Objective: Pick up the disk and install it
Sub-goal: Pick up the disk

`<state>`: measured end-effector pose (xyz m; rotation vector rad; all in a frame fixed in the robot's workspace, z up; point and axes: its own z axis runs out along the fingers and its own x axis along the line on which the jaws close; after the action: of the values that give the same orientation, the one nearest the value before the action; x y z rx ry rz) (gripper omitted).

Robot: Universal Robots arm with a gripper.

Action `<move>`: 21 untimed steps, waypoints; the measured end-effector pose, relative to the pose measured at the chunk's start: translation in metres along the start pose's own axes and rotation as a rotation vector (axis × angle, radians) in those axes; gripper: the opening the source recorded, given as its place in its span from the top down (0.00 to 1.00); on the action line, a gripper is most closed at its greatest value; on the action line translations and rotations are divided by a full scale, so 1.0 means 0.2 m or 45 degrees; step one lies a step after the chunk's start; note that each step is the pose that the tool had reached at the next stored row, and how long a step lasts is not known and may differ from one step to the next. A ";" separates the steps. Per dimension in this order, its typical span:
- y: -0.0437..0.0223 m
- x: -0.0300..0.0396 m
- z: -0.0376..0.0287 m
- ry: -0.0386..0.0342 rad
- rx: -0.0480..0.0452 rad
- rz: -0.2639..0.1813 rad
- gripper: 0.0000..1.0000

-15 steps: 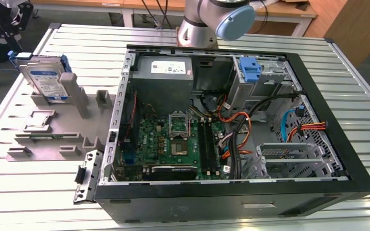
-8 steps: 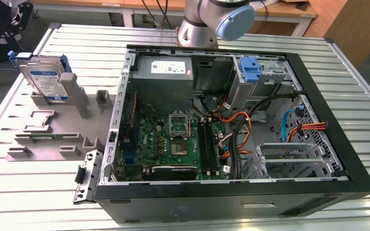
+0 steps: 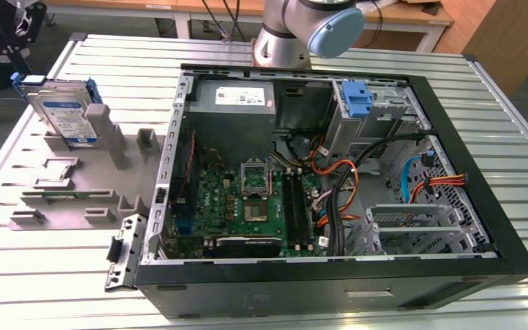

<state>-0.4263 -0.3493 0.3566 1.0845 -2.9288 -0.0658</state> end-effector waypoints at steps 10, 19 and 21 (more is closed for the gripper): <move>0.000 0.000 0.001 0.0056 0.000 -0.129 0.90; 0.000 0.000 0.001 0.0102 -0.002 -0.278 0.90; 0.000 0.000 0.001 0.0115 -0.002 -0.307 0.90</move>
<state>-0.4263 -0.3493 0.3564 1.4277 -2.7734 -0.0662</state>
